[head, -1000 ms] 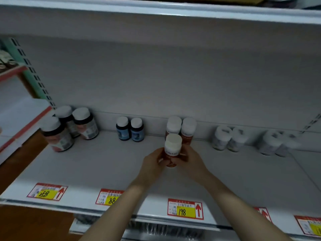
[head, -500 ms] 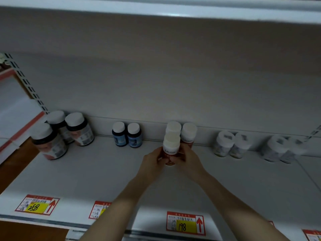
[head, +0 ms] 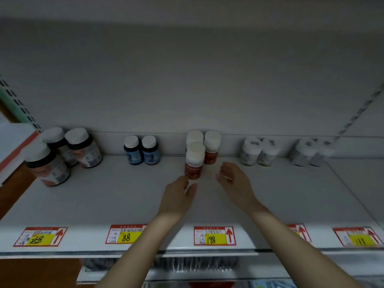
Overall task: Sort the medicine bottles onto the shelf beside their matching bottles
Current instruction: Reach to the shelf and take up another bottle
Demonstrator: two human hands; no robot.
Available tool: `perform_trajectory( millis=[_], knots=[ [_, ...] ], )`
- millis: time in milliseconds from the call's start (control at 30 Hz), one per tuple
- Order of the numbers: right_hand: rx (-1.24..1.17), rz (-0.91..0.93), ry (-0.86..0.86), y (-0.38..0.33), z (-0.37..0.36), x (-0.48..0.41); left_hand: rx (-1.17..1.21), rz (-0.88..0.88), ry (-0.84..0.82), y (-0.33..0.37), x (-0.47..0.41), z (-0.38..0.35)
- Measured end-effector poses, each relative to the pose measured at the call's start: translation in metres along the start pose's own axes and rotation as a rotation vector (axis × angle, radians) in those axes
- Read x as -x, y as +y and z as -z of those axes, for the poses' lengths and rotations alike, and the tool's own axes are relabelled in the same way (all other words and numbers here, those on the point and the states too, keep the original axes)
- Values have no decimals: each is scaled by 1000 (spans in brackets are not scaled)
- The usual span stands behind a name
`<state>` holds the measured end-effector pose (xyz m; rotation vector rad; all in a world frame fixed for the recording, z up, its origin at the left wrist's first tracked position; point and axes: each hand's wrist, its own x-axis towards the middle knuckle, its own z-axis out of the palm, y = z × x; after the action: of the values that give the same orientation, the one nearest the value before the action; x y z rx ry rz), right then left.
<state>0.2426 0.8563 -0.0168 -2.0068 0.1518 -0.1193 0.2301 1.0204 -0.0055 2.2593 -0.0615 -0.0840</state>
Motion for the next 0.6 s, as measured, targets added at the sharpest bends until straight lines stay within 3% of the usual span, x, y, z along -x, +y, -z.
perform_trajectory(
  millis=[200, 433, 600],
  knots=[
    [66, -25, 186, 12, 43, 34, 121, -101, -107, 49, 19, -35],
    [81, -26, 367, 27, 142, 66, 150, -229, -160, 127, 33, -89],
    [70, -30, 379, 48, 232, 95, 138, -394, -176, 188, 52, -154]
  ],
)
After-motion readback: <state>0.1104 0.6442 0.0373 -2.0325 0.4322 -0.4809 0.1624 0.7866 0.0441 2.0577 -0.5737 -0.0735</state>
